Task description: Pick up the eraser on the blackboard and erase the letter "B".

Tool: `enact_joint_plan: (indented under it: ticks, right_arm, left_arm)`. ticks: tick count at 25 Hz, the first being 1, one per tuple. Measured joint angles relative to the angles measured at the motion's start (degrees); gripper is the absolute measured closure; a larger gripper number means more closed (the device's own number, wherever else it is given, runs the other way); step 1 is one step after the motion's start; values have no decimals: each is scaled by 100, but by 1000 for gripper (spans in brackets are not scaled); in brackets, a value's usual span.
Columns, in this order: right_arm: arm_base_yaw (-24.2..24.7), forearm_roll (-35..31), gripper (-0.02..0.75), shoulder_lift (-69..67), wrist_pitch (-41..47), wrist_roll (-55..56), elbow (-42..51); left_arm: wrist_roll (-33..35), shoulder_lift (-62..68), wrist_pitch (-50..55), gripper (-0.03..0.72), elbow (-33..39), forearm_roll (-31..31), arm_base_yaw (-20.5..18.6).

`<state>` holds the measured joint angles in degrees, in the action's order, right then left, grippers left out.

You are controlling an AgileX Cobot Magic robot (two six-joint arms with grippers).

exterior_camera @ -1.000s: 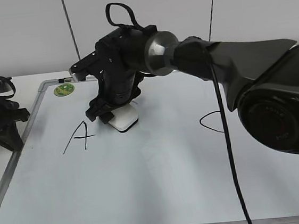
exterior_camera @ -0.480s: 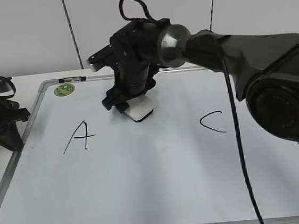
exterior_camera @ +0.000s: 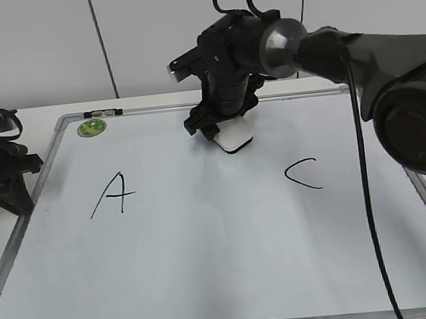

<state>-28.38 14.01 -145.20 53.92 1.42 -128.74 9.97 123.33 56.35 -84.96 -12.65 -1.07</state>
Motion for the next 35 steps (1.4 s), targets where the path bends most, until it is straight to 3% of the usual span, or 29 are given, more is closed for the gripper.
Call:
enact_joint_plan:
  ticks: [8, 19, 27, 35]
  right_arm:
    - [-174, 113, 199, 0, 43, 0, 0]
    - [-1042, 110, 199, 0, 81, -10, 0]
    - [-968, 322, 199, 0, 103, -10, 0]
    - [-140, 458, 199, 0, 174, -10, 0]
  left_arm:
    - [0, 0, 12, 678, 0, 4, 0]
    - [0, 0, 12, 678, 0, 13, 0]
    - [0, 0, 12, 678, 0, 13, 0]
    - [0, 0, 12, 678, 0, 13, 0]
